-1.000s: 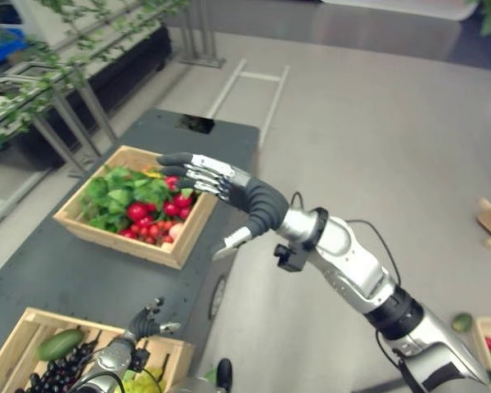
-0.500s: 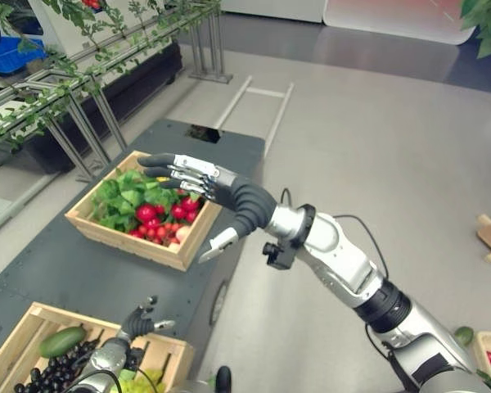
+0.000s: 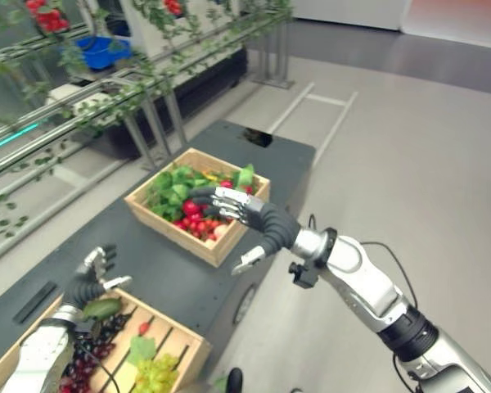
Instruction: Pick up the fruits from the basket on one side to the basket on the other side
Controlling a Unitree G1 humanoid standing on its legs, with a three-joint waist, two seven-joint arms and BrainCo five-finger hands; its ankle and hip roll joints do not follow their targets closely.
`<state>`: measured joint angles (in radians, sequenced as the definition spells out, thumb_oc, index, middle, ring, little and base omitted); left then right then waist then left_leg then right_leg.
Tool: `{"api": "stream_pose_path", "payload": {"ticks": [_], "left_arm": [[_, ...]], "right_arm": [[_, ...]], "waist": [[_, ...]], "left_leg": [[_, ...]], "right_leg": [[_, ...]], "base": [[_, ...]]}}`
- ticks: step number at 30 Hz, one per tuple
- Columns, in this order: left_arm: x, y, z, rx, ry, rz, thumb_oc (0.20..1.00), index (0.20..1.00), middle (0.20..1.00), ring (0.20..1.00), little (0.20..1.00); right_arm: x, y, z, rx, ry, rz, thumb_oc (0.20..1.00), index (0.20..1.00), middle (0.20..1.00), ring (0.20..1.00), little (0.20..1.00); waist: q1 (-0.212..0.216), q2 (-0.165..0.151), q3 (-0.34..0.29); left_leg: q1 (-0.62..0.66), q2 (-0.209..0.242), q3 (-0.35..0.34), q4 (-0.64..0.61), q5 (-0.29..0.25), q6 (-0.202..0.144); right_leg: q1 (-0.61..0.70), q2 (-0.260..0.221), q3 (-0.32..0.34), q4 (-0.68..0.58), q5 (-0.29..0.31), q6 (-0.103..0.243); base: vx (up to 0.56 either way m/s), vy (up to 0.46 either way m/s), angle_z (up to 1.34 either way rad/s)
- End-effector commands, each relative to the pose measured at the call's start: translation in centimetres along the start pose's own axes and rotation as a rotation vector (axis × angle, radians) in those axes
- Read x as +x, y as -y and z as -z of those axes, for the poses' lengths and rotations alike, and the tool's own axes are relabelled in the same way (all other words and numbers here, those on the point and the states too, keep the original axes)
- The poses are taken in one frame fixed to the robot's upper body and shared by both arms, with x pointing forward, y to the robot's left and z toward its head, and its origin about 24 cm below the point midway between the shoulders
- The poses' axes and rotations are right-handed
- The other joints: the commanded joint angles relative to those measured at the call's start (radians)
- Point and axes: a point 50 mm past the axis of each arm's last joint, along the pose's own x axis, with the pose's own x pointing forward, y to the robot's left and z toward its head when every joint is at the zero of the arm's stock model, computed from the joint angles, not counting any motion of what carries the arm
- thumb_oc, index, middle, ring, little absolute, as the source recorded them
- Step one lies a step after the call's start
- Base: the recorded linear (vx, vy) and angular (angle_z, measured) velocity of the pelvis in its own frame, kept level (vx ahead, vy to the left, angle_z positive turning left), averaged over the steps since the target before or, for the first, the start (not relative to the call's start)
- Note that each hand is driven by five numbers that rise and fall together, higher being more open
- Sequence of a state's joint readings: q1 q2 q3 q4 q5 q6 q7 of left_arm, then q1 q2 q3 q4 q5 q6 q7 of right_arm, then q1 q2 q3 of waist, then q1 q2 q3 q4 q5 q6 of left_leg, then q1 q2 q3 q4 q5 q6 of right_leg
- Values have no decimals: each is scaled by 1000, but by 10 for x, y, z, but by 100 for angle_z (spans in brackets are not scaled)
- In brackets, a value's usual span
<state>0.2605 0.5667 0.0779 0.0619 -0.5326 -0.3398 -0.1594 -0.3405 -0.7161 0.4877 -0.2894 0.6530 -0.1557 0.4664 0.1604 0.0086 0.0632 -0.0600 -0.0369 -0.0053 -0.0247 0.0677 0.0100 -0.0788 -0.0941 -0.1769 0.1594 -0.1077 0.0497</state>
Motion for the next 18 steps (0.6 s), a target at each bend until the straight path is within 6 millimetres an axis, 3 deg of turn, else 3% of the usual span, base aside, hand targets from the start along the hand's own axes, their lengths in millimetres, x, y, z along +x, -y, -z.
{"api": "stream_pose_path", "payload": {"ticks": [1, 9, 18], "left_arm": [[14, -3, -25, -61, 143, 21, 1000, 1000, 1000, 1000, 1000], [23, 8, -45, -134, 259, 37, 1000, 1000, 1000, 1000, 1000], [22, 2, -55, -151, 321, -26, 1000, 1000, 1000, 1000, 1000]], "right_arm": [[4, 3, -20, -41, 87, -25, 1000, 1000, 1000, 1000, 1000], [-3, 8, -19, -23, 81, 17, 1000, 1000, 1000, 1000, 1000], [5, 11, -21, 2, 120, 22, 1000, 1000, 1000, 1000, 1000]], "waist": [[-13, -40, -35], [-11, -56, -40], [22, -63, -26]], "left_leg": [[30, -23, -49, 48, -84, -59], [26, -8, -107, 38, -58, -86], [-8, 4, -162, 67, -32, -122]], "right_leg": [[92, 16, -51, -156, 74, 39], [121, 32, -108, -168, 56, 15], [147, 50, -156, -192, 45, -5]], "base": [[21, -151, 19], [-19, -104, 32], [-59, -78, 23]]}}
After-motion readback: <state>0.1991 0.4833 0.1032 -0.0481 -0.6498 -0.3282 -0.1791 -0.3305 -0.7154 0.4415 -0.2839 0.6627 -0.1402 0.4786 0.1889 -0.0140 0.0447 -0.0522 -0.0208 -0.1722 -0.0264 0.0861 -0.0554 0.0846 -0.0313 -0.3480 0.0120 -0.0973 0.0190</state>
